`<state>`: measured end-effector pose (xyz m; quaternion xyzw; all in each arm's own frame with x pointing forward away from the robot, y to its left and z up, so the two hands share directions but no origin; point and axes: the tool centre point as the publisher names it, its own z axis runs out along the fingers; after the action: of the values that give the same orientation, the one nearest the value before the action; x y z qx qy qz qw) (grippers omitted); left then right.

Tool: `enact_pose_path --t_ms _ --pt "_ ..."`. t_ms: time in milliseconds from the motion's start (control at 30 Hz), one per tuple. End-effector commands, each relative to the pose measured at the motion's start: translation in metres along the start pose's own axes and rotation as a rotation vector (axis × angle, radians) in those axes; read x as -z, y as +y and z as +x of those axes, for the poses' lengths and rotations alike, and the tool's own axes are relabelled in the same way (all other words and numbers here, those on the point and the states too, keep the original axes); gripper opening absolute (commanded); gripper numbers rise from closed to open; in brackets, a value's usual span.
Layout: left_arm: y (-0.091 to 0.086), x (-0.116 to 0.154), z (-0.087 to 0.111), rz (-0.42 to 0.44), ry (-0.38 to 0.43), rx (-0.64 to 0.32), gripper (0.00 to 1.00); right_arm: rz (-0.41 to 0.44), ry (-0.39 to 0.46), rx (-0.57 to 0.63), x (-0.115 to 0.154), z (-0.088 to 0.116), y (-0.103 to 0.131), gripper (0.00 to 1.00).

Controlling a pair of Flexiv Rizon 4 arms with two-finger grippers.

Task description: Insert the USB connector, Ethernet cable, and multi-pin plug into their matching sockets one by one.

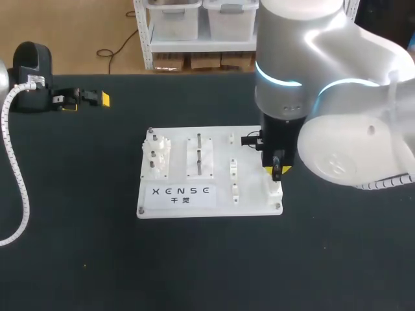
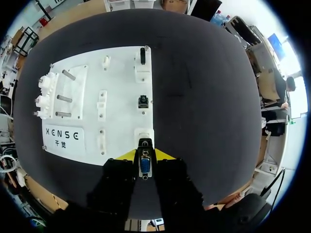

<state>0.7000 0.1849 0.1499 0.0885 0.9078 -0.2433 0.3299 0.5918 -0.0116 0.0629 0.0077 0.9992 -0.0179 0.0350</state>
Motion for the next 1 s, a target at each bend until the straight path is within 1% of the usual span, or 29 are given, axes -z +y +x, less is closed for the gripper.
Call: enact_pose_path --t_ms 33,167,400,1000 --pt "0.0000 0.0000 0.0000 0.000 0.000 0.000 1.00 0.002 0.003 -0.001 -0.0048 0.0008 0.0015 0.00" --pt "0.0000 0.0000 0.0000 0.000 0.000 0.000 1.00 0.004 0.005 -0.001 -0.0052 0.0007 0.0020 0.00" --pt "0.0000 0.0000 0.0000 0.000 0.000 0.000 1.00 0.044 -0.002 0.021 -0.0058 0.0024 0.0052 0.00" --pt "0.0000 0.0000 0.0000 0.000 0.000 0.000 1.00 0.045 0.002 0.022 -0.0081 0.0048 0.0058 0.00"
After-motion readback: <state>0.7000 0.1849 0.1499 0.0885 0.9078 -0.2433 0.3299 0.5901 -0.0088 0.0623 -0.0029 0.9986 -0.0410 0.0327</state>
